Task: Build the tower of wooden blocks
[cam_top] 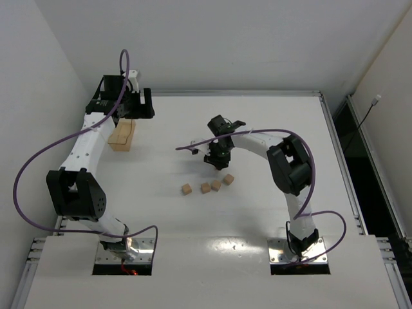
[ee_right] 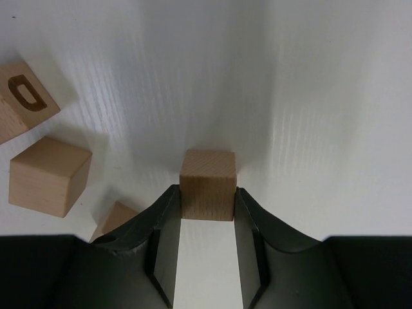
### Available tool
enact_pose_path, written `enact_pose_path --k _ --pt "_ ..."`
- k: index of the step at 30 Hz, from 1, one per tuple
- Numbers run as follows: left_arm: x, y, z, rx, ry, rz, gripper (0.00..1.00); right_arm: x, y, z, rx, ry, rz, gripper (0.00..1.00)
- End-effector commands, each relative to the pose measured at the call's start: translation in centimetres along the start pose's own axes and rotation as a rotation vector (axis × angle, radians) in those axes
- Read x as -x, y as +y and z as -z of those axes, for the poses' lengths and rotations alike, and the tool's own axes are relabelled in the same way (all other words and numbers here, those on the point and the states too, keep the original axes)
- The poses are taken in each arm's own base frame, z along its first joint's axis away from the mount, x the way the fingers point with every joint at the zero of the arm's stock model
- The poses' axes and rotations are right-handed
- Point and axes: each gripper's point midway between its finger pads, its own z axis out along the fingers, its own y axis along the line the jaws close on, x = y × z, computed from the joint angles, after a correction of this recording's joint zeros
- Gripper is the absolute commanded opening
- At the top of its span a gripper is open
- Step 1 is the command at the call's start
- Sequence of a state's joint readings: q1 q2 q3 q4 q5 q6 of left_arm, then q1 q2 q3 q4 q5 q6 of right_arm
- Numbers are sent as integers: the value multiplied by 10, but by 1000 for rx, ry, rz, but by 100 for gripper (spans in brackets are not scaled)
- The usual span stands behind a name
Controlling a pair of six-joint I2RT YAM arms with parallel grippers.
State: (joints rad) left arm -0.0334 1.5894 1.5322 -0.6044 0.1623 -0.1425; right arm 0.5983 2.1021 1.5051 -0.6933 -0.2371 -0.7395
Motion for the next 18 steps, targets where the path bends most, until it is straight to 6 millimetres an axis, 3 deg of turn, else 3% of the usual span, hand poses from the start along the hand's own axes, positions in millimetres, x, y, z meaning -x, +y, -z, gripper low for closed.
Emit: enact_pose_path --k 1,7,10,12,13,14,18 --pt "13 -3 4 -17 -38 -5 78 4 -2 -3 16 4 33 30" --pt "13 -3 4 -17 -38 -5 78 10 -3 2 1 -20 31 71" --pt "13 -3 4 -17 -38 -5 78 14 -7 8 -40 -42 17 72" --pt "13 -5 4 -26 -37 -5 78 27 -16 30 -106 -87 5 72" --pt "10 -4 2 -26 -28 -3 78 23 -13 35 -117 -76 4 72" --pt "9 -5 2 -26 -28 6 78 34 -19 56 -172 -112 3 72" --pt "12 -5 6 -27 -37 4 78 33 -24 95 -293 -143 -67 72"
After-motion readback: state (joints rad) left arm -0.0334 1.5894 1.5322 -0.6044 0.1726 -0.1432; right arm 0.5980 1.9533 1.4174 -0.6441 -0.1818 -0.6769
